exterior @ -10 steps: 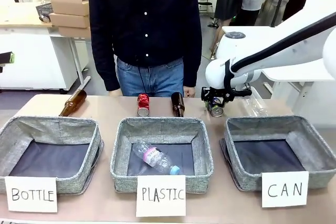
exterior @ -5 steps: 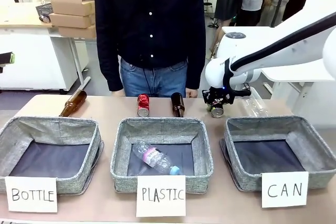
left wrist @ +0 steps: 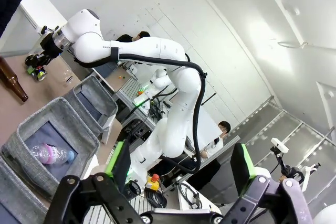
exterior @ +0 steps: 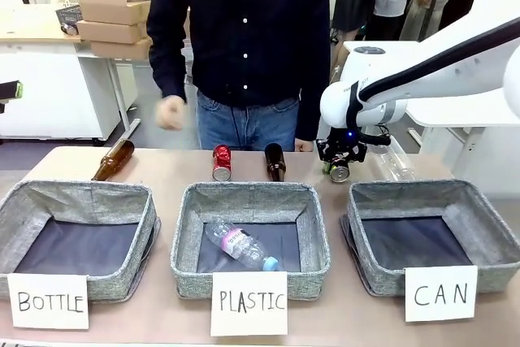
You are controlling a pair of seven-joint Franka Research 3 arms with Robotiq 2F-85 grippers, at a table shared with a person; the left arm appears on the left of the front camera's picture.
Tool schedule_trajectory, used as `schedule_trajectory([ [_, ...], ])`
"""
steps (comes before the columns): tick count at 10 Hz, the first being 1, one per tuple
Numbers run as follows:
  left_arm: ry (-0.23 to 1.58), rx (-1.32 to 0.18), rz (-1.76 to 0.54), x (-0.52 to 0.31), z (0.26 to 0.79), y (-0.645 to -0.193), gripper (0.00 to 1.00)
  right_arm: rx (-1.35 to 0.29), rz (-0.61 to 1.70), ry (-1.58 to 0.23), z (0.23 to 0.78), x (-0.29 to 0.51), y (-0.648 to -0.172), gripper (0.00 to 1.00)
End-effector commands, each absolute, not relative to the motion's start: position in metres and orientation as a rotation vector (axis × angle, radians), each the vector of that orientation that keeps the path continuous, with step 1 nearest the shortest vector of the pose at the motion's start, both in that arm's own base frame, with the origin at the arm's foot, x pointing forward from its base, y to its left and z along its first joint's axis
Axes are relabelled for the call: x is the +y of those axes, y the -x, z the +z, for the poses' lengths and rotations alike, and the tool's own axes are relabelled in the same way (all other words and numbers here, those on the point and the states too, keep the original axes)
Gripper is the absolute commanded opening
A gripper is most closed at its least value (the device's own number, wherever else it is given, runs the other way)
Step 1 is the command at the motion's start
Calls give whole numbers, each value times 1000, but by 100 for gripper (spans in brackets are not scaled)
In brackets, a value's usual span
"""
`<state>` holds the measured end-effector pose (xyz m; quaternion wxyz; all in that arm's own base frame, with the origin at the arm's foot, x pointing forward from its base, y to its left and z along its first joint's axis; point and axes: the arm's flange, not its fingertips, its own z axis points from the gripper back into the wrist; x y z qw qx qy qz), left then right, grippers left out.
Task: Sort the can waste into the basket.
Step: Pick up the can waste from the table and place it in the right Fabric basket.
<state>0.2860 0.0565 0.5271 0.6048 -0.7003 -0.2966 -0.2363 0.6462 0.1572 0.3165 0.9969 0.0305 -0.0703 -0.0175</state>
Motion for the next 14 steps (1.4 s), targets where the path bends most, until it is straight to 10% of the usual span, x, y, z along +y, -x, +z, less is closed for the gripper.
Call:
schedule_trajectory([
  [1, 1635, -713, -563, 55, 530, -286, 100, -138, 16, -144, 366, 136, -625, 0],
  [8, 1635, -713, -563, 55, 530, -286, 100, -48, 270, -200, 488, 29, -419, 0],
  [14, 1635, -713, -563, 55, 530, -286, 100, -57, 336, -270, 475, 18, -409, 0],
])
